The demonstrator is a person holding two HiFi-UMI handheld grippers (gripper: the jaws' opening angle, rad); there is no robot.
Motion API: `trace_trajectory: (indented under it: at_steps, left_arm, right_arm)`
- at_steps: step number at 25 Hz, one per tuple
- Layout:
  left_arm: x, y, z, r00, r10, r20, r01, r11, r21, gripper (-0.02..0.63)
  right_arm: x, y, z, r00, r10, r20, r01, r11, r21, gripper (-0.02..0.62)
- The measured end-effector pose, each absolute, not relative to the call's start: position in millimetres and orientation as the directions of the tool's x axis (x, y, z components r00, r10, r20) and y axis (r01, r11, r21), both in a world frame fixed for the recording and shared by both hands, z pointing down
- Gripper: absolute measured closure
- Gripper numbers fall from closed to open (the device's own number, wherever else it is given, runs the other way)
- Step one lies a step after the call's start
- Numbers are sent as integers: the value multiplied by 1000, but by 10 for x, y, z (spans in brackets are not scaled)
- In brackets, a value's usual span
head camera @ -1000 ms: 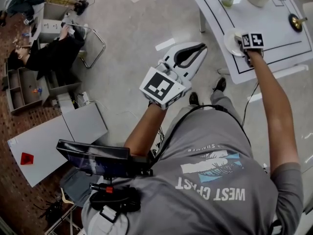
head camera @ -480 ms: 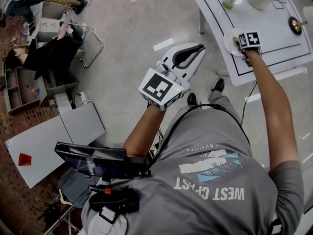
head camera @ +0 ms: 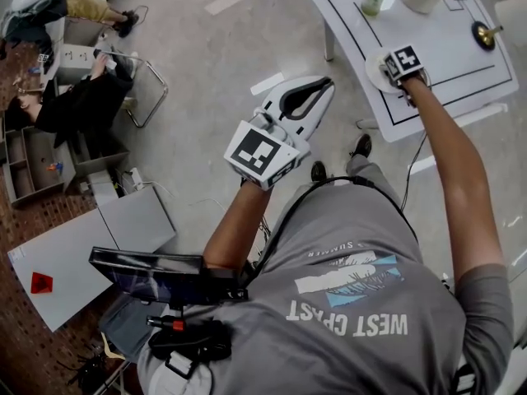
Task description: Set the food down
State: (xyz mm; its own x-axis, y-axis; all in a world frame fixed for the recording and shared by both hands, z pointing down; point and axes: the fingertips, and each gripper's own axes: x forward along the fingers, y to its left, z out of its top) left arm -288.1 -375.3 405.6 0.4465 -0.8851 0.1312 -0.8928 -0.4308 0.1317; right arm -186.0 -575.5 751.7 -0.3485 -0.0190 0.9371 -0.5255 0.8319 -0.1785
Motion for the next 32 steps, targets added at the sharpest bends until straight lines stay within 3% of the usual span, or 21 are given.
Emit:
trace_trajectory:
  at_steps: [5,10,15,16,18,23,32]
  left_arm:
    - [-2897,-3735,4047,458,-881,117,-887,-446,116,594]
    - [-2779,-3712,4069,481,-870,107,-876,-471,106,594]
    - [-2755,-3610,4001,503,-860,86,-863,-496,96,594]
    - [-2741,-3613,3975,505,-859,80,-862,-498,92,594]
    - [-2710,-3633,3906,504,-862,62,-863,-499,81,594]
    - [-2660,-3504,3597,496,-868,-10,-867,-496,46,595]
    - [-2384,-3203,3211,545,-832,-108,-837,-547,-8,594]
  right_arm:
    - [-1888,-5818,7351,-393,-46,918,-521,835,-180,428]
    - [-1931,-5891,6784,-579,-149,802,-552,795,-251,428]
    - [-1984,-5623,5500,-818,-281,502,-508,761,-403,432]
    - [-1920,-5566,5187,-848,-316,425,-492,769,-409,470]
    - [-1732,-5419,4569,-885,-375,275,-458,802,-384,577]
    - [-1269,-4642,3407,-937,-349,13,-341,907,-247,586]
    - [-574,-3588,2795,-883,-469,-30,-468,883,-31,588]
